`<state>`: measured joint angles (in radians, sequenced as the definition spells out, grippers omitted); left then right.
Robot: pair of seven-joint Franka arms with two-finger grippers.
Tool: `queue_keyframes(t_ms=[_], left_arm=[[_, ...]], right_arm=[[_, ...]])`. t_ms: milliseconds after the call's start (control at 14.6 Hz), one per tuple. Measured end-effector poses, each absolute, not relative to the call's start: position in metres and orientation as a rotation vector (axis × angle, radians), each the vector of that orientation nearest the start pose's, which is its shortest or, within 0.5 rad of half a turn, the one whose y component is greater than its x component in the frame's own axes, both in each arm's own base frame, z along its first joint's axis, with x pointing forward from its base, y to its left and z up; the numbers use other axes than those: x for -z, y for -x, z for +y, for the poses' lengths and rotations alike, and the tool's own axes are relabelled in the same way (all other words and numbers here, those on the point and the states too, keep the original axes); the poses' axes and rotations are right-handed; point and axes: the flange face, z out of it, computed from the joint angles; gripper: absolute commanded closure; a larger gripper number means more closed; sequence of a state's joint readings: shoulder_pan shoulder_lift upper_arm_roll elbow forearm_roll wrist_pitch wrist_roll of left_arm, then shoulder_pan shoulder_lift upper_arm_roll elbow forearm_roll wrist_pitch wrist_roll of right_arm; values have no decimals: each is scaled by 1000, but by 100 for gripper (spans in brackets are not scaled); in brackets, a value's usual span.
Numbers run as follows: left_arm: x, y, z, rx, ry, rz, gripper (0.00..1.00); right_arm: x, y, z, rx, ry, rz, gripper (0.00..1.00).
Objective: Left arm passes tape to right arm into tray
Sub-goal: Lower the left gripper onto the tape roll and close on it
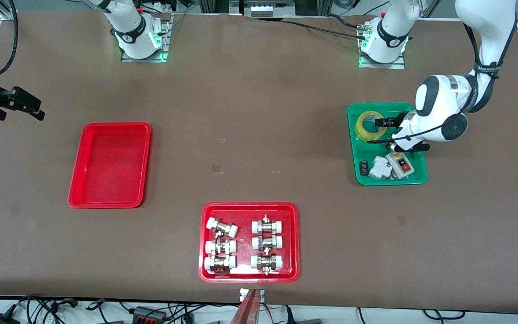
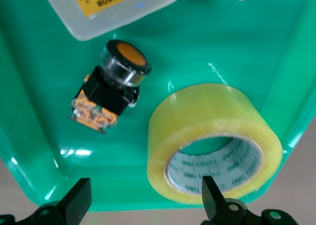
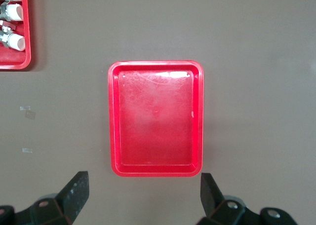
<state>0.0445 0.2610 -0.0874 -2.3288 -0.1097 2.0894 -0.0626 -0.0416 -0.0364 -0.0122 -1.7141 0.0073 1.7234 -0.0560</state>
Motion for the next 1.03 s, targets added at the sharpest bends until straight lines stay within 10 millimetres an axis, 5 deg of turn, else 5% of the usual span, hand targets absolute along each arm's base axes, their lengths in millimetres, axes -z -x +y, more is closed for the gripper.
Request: queue_keyframes(t_ms=[549,1030], left_arm=[[-188,-457,-28,-829,3126,-190,63],[-189,-457,-31,-832,3128,-182,84]], right_arm=[[-589,-554,-29,69,3136,-2,0],[-589,-554,-29,69,3136,-1,0]])
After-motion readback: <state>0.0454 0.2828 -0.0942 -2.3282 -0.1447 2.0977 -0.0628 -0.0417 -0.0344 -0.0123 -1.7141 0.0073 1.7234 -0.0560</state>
